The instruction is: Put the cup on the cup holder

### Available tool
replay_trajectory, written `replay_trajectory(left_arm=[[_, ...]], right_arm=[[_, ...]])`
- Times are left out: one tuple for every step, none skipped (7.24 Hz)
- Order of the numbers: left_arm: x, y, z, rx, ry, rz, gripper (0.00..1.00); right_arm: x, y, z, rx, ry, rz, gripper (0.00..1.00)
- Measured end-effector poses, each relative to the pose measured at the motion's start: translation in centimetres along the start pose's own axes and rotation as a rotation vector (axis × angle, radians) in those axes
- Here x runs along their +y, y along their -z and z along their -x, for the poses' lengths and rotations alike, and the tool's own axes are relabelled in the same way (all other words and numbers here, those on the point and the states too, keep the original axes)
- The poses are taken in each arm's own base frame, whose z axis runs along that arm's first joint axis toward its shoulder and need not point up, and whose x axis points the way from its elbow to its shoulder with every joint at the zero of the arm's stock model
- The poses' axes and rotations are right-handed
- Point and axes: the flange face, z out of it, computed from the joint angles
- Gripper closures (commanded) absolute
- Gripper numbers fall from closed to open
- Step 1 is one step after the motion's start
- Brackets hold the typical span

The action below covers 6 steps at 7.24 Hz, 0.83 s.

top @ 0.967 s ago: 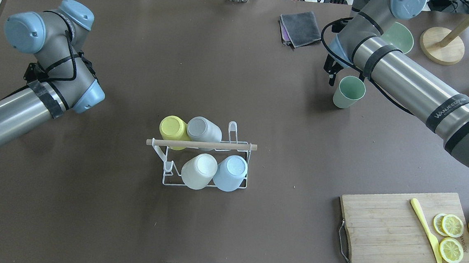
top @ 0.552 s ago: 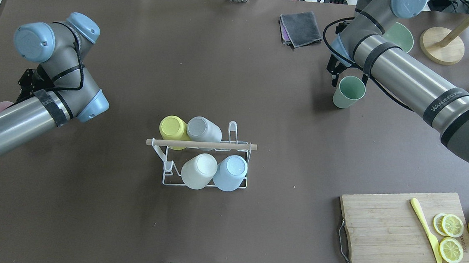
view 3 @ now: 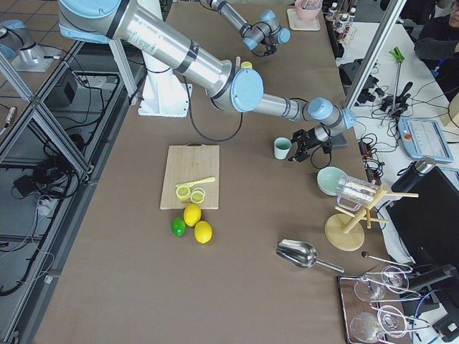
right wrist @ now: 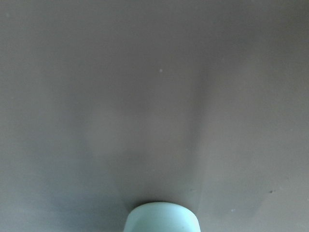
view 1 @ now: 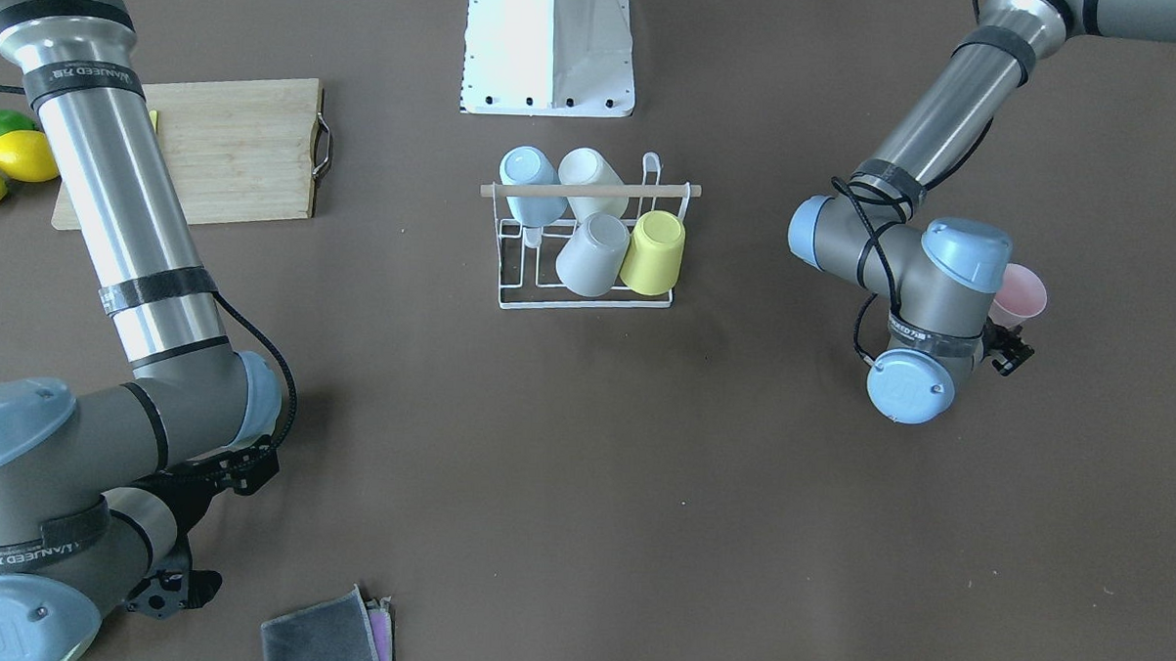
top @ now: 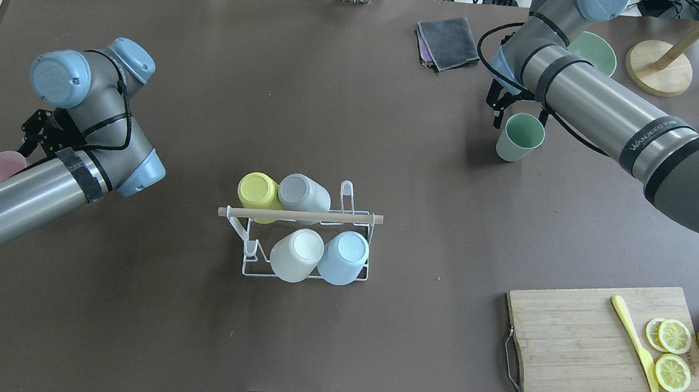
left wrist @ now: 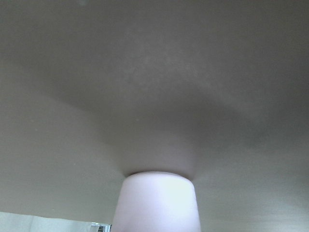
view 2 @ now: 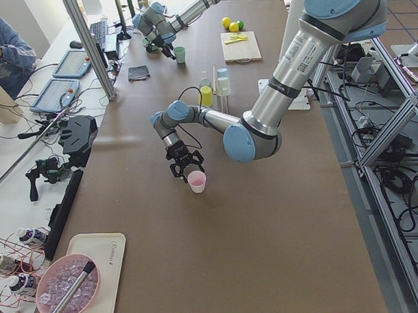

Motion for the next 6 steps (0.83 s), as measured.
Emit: replay_trajectory(left_arm=[[-0.1, -0.2, -0.1, -0.017, -0.003, 0.012, 0.03], [0.0, -0.5, -0.1, -0.025, -0.006, 0.025, 0.03], [0.0, -0.9, -0.1, -0.027, -0.01, 0.04, 0.03], [0.1, -1.1, -0.1, -0.029, -0.015, 0.048, 0.05], [0.0, -1.2, -0.2, -0.029, -0.019, 0.051, 0.11], [0.0, -1.3, -0.3, -0.028, -0.025, 0.054, 0.15]], right_arm=[[0.0, 0.0, 0.1, 0.0, 0.0, 0.005, 0.0], [0.0, 0.0, 0.1, 0.0, -0.003, 0.011, 0.0], [-0.1, -0.1, -0.1, 0.0, -0.003, 0.016, 0.0], [-0.1, -0.4, -0.3, 0.0, 0.0, 0.023, 0.0], [-0.1, -0.6, -0.6, -0.001, 0.005, 0.029, 0.0], [-0.1, -0.7, -0.6, -0.006, 0.007, 0.031, 0.0]])
